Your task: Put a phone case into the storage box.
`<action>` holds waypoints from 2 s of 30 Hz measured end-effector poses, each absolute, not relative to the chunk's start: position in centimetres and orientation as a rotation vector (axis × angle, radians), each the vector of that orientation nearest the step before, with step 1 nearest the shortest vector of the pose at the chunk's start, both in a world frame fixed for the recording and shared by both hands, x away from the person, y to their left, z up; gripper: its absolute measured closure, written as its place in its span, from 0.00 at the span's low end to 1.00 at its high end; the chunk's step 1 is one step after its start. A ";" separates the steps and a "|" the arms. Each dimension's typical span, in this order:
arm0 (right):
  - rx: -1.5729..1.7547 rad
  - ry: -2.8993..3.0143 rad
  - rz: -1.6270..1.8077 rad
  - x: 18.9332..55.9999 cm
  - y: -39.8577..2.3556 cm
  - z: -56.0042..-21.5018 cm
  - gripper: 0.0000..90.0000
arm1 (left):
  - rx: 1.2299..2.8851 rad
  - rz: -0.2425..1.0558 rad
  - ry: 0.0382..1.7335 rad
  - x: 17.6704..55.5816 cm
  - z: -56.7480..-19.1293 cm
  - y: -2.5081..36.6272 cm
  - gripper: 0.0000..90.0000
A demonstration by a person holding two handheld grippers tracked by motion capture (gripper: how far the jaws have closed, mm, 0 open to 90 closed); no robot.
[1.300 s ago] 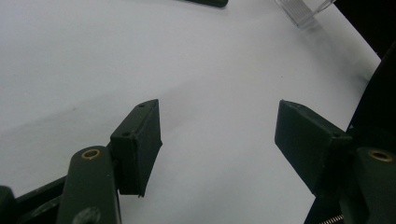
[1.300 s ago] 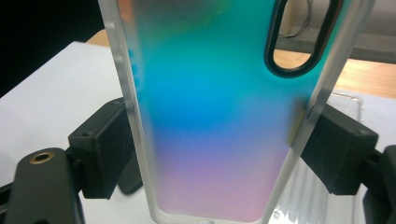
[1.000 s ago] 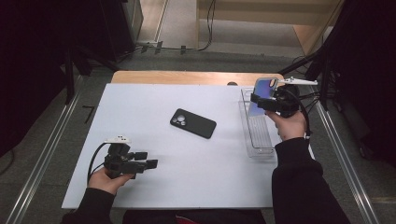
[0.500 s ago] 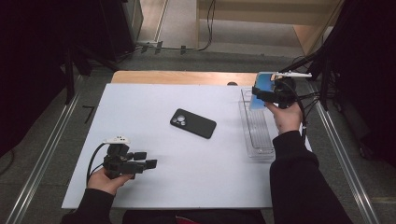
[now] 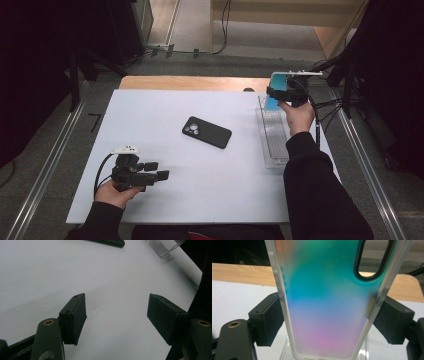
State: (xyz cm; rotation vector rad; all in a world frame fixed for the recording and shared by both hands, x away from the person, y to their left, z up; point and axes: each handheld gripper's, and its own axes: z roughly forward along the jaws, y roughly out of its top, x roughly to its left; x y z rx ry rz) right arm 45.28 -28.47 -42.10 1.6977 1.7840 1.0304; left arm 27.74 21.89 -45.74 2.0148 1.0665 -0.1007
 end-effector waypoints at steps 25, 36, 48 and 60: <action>1.729 1.787 0.942 48.1 -27.6 -45.8 0.16 | 2.022 -0.120 1.071 27.9 -46.0 21.9 0.35; 1.721 1.841 0.965 48.3 -27.7 -45.7 0.07 | 2.023 -0.117 1.072 27.9 -46.0 21.9 0.35; 1.744 1.841 1.014 47.0 -28.7 -43.3 0.00 | 2.021 -0.119 1.081 28.0 -46.0 22.0 0.35; 1.682 1.936 1.071 43.2 -28.5 -40.8 0.00 | 2.019 -0.134 1.084 28.2 -45.8 21.9 0.35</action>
